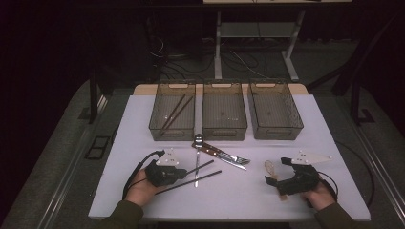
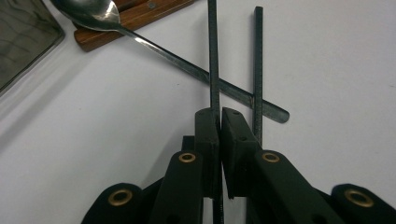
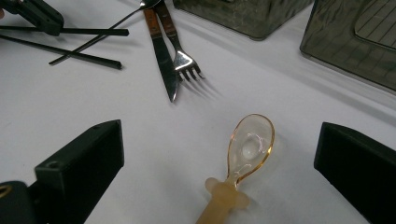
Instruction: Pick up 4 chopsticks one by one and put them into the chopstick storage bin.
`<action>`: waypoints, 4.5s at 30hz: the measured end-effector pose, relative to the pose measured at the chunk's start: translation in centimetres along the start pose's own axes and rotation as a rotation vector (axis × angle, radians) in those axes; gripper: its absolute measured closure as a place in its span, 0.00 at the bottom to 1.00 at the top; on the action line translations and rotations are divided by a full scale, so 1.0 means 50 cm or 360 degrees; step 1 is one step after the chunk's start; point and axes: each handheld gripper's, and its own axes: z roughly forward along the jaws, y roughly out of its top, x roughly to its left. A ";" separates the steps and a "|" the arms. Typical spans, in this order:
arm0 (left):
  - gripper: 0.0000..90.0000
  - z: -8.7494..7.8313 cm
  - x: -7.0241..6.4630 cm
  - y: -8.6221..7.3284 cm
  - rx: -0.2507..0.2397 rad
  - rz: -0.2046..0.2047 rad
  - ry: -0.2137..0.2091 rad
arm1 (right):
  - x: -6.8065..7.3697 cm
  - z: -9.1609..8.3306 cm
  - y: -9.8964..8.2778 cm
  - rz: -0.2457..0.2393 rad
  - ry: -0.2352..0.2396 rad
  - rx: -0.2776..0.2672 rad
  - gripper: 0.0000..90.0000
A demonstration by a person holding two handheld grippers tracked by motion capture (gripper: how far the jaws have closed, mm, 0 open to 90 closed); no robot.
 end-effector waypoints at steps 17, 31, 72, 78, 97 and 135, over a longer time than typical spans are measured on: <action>0.95 -0.041 0.003 -0.007 -0.0039 -0.0123 0.0048 | -0.001 0.001 -0.002 0.0007 -0.0005 0.0007 0.01; 0.95 -0.070 0.014 0.011 -0.0153 -0.0229 0.0093 | 0.000 0.004 -0.002 0.0008 -0.0002 0.0020 0.01; 0.95 -0.078 0.117 0.131 -0.0330 -0.0335 0.0241 | -0.003 0.006 -0.004 0.0021 0.0006 0.0020 0.01; 0.95 -0.082 0.155 0.150 -0.0378 -0.0375 0.0261 | -0.004 0.007 -0.005 0.0034 0.0001 0.0020 0.01; 0.95 -0.049 0.284 0.230 -0.0336 -0.0454 0.0376 | -0.006 0.007 -0.006 0.0043 0.0000 0.0016 0.01; 0.40 -0.052 0.278 0.209 -0.0313 -0.0471 0.0401 | -0.004 0.001 -0.006 0.0051 -0.0007 0.0002 0.01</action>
